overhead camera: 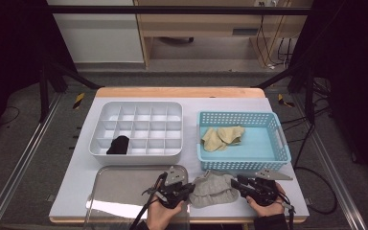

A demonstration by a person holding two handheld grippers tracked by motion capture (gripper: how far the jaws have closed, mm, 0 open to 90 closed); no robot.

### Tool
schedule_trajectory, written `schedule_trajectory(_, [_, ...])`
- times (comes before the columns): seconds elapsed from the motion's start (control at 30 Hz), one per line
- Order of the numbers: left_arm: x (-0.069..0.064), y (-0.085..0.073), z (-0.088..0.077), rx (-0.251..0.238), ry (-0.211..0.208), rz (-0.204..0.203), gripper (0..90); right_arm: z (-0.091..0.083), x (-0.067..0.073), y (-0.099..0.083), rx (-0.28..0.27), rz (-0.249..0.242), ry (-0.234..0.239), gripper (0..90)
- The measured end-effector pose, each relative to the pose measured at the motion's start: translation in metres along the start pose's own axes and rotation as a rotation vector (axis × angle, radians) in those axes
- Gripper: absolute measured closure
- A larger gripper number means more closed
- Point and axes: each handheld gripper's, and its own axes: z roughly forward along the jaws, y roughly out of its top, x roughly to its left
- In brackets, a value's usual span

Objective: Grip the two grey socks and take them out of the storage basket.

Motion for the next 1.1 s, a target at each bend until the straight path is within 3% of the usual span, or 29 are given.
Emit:
schedule_trajectory(0.23, [-0.001, 0.000, 0.000, -0.002, 0.004, 0.002, 83.8, 0.008, -0.001, 0.001, 0.047, -0.018, 0.011, 87.3])
schedule_trajectory(0.37, [-0.001, 0.001, -0.002, -0.008, -0.004, 0.003, 83.9, 0.002, 0.001, 0.004, 0.033, -0.027, 0.008, 88.6])
schedule_trajectory(0.47, [-0.001, 0.003, -0.006, -0.015, -0.044, -0.024, 85.0, -0.007, 0.003, 0.008, 0.009, -0.035, 0.010, 88.8])
schedule_trajectory(0.67, [-0.007, 0.005, -0.020, -0.009, -0.086, -0.029, 86.2, -0.030, 0.013, 0.016, -0.025, -0.054, 0.030, 88.8])
schedule_trajectory(0.83, [-0.010, 0.000, -0.021, 0.043, -0.075, -0.030, 85.9, -0.037, 0.020, 0.011, 0.021, -0.056, 0.051, 88.7])
schedule_trajectory(1.0, [-0.012, -0.005, -0.014, 0.088, -0.041, 0.007, 83.1, -0.031, 0.018, -0.001, 0.091, -0.040, 0.044, 88.7])
schedule_trajectory(1.1, [-0.011, -0.006, -0.014, 0.089, -0.031, 0.006, 82.8, -0.027, 0.017, -0.006, 0.120, -0.026, 0.041, 88.5])
